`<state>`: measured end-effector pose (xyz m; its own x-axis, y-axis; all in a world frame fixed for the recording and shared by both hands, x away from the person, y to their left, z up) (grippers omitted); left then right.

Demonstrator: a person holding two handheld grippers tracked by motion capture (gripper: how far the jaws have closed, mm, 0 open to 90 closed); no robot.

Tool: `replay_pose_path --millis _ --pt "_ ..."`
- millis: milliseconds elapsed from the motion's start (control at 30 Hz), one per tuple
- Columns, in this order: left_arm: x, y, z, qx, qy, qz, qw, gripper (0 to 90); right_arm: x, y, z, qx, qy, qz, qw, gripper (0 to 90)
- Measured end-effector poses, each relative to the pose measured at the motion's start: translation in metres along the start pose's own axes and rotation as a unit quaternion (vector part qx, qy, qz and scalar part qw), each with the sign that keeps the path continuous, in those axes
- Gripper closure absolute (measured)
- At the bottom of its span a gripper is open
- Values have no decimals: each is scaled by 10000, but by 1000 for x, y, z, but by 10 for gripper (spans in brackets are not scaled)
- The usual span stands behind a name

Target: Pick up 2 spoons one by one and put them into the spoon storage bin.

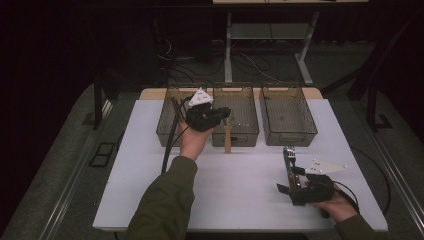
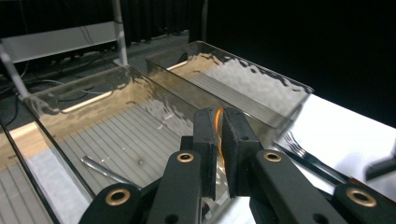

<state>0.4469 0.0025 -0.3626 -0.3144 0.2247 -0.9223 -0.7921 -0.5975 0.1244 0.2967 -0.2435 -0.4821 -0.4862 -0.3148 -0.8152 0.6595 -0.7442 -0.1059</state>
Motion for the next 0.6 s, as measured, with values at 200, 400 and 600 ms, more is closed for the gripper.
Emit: replay_pose_path --millis 200,400,600 --pt "-9 -15 -19 -178 -26 109 9998 842 0 1 0 -40 17 -36 10000 142" --pt "-19 -28 -37 -370 -60 205 9991 842 0 1 1 -53 31 -86 9999 142" --pt "-22 -42 -53 -571 -113 278 9979 842 -1 1 1 -46 43 -131 9999 142"
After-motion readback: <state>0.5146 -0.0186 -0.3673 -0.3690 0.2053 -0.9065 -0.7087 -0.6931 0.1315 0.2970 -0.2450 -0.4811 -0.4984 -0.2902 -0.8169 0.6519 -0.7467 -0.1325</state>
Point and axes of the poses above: each handheld gripper's, and its own axes: z roughly backward along the jaws, x roughly out of its underside, y roughly to its right, the point moved 7 cm from there along -z, roughly forward along the jaws, and after that the axes turned 3 degrees about x, right-handed, at the moved point
